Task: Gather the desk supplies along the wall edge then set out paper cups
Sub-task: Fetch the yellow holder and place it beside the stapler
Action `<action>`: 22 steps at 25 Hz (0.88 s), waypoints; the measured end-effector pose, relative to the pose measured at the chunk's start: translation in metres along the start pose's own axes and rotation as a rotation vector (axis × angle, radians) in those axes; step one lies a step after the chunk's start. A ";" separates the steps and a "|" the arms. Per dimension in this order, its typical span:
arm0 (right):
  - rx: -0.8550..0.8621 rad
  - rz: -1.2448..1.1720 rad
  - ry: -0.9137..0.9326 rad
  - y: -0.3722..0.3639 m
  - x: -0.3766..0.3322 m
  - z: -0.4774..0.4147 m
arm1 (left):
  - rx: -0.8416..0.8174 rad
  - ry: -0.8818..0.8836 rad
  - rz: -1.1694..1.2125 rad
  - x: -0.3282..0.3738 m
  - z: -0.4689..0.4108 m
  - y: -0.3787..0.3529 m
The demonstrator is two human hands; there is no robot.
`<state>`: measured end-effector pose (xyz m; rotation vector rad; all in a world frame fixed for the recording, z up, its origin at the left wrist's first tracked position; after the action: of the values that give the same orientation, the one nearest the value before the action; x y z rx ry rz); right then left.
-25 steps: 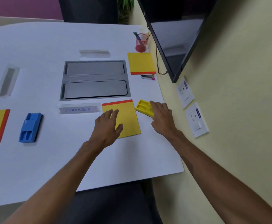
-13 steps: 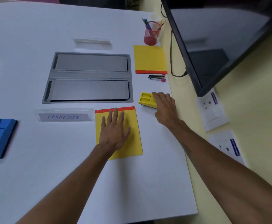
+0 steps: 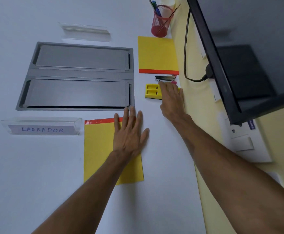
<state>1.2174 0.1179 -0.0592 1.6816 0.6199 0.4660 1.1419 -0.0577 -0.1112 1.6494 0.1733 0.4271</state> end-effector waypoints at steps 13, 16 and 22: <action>-0.020 0.023 0.004 0.004 0.000 0.002 | -0.085 -0.021 0.027 -0.001 -0.002 0.001; -0.015 -0.053 -0.058 0.019 -0.011 0.023 | -0.092 -0.023 0.058 -0.005 0.003 0.019; 0.060 -0.215 -0.143 0.073 -0.070 0.085 | -0.023 0.040 0.044 -0.042 0.053 0.086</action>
<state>1.2260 -0.0015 -0.0025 1.6656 0.7049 0.1730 1.1118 -0.1330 -0.0373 1.6254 0.1616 0.4941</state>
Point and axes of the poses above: each hand's wrist, its own z-axis away from the middle knuckle, its own y-axis out of the back of the hand, x = y × z, the point moved 4 cm from there along -z, towards the middle knuckle, and after that the axes turned 13 degrees about x, right-handed, at the moved point
